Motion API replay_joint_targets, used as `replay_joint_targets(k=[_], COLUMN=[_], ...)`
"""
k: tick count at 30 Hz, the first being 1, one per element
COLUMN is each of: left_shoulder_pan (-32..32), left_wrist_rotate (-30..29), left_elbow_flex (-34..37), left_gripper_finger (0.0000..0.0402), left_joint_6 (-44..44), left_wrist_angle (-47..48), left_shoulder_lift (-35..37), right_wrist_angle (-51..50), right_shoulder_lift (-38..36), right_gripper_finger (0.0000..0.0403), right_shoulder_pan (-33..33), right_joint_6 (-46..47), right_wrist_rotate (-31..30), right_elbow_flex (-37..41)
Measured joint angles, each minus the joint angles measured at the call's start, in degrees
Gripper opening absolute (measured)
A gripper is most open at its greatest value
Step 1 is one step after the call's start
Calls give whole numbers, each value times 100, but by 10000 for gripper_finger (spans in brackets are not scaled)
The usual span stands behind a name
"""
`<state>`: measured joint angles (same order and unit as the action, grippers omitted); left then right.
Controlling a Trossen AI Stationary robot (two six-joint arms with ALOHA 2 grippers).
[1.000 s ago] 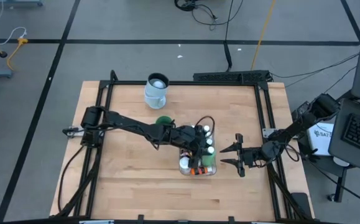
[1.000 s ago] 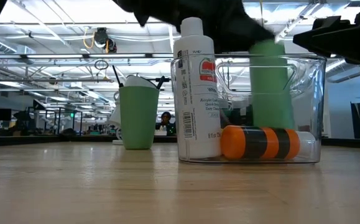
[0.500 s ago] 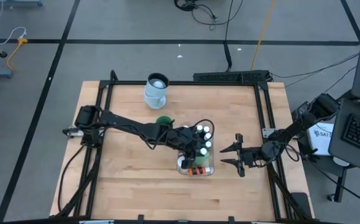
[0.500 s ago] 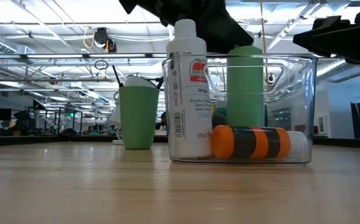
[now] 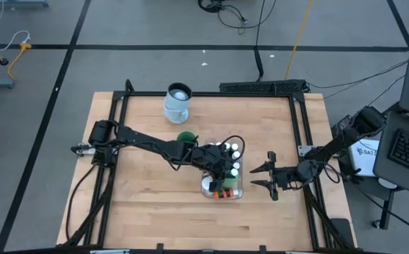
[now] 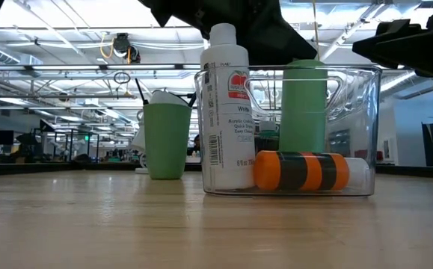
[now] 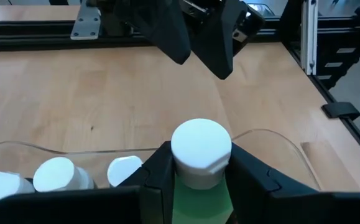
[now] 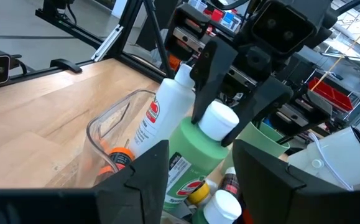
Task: Pick & Place Paint Supplies
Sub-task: Put the large green paint bottle into the transparent bin, then return to Home Position
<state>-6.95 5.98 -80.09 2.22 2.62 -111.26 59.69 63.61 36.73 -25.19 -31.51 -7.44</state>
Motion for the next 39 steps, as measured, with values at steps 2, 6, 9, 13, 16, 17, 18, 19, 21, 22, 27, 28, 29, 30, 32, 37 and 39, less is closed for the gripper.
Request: replay_joint_targets(k=[2,6,9,13,16,17,18,19,21,22,27,28,29,30,32,37,39], left_shoulder_pan=[-34,-77,-94,-108,-112,-108,-108,-108,-113,-113,-111,-111,-122,-124,-151,-624,-1020], left_wrist_rotate=[0,-4,2,266,345,345,345,344,354,351,363,367,380,422,422,-672,-1684], left_elbow_flex=[0,0,0,3,7,11,13,15,17,25,37,33,33,33,33,4,7], left_gripper_finger=[109,120,136,167,196,207,218,229,250,260,299,305,310,313,315,275,244], left_joint_6=[21,130,133,133,131,131,131,133,147,136,-181,-210,-216,-225,-307,-476,-335], left_wrist_angle=[10,24,45,-8,-64,-107,-133,-183,-277,-303,-323,-308,-181,5,472,2232,2995], left_shoulder_lift=[0,0,-2,4,24,25,46,67,82,114,565,724,923,1134,1675,3145,3588], right_wrist_angle=[0,1,0,1,1,0,1,1,0,1,5,1,-5,2,-2,-8,-5], right_shoulder_lift=[0,0,0,0,0,0,0,0,0,0,-2,-2,0,0,0,0,0], right_gripper_finger=[169,169,169,169,169,169,169,169,169,169,169,169,169,169,169,169,169], right_shoulder_pan=[0,0,0,0,0,0,0,0,0,0,0,0,0,0,0,0,0], right_joint_6=[1,2,2,2,-16,-20,-20,-21,-17,1,4,4,4,4,4,32,46], right_wrist_rotate=[0,0,0,0,0,0,0,0,1,0,0,1,1,1,2,2,18], right_elbow_flex=[0,0,0,0,0,0,0,0,0,0,0,0,1,2,2,2,2])
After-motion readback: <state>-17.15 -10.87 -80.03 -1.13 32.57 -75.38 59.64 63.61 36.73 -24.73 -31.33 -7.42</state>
